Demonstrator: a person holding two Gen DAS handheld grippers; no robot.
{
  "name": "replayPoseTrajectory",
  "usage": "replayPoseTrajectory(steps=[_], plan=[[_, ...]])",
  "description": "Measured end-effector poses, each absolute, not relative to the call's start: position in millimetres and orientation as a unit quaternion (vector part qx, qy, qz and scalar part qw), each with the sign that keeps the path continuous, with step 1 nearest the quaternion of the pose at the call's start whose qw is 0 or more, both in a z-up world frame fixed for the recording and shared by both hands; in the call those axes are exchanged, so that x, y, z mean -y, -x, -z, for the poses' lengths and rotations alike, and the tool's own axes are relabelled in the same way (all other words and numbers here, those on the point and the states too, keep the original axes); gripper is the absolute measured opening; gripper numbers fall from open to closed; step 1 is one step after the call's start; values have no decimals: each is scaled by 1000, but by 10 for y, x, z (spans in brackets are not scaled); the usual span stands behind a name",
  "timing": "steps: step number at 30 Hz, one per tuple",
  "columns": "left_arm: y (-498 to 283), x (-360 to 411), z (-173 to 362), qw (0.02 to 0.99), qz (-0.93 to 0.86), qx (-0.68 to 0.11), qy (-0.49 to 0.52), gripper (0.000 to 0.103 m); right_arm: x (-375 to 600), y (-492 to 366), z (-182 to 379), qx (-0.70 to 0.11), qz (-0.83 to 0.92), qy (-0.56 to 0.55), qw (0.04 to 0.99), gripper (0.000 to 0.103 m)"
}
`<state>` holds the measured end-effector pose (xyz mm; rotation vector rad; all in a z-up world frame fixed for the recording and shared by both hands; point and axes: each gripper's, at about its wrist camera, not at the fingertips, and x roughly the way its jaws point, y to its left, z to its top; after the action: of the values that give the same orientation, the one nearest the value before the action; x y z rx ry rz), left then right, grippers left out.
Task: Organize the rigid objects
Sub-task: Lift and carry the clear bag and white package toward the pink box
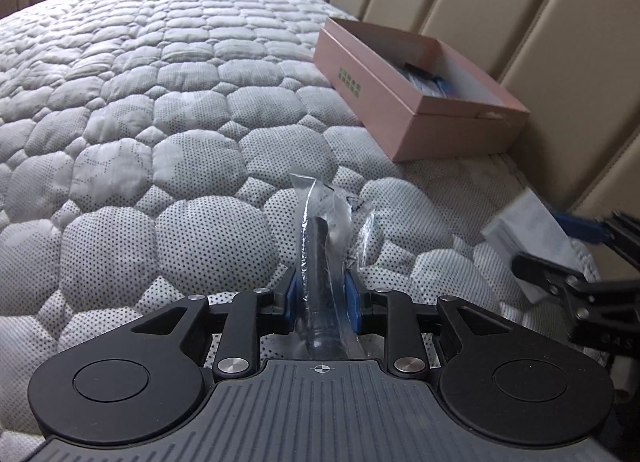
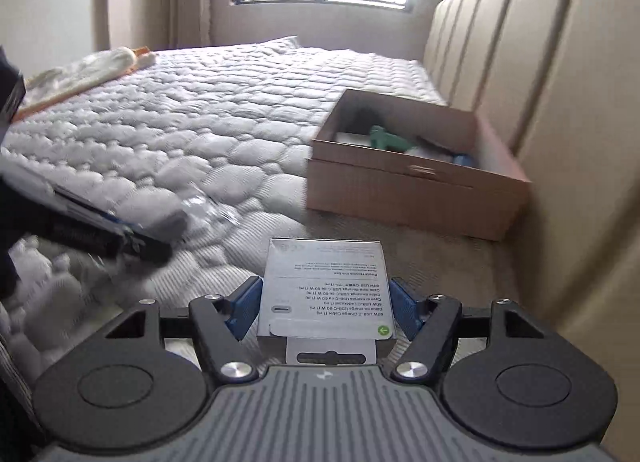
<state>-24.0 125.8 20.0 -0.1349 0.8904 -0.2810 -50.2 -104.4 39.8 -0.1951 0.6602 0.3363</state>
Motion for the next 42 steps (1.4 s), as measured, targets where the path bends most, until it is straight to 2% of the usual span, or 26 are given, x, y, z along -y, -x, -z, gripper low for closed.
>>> replayPoseTrajectory(steps=[13,19,25,26,36,42], plan=[[371,-1029,-228,898,141,-414,51,26,1429,619,-160,-337,-91,64,935,69],[446,-863,-249,894,166,-415,43,25,1361,629,-92,-330,-93,92,935,73],[493,-743,-241,891,173,-418,40,25,1356,613,-125,-326,-99,96,935,72],[495,-738,-238,890,174,-419,41,25,1358,611,-133,-326,-100,95,935,69],[571,-704,-274,896,178,-405,29,24,1413,695,-268,-322,-118,73,937,69],[593,-640,-476,895,210,-392,37,24,1370,841,-456,-297,-137,78,942,69]])
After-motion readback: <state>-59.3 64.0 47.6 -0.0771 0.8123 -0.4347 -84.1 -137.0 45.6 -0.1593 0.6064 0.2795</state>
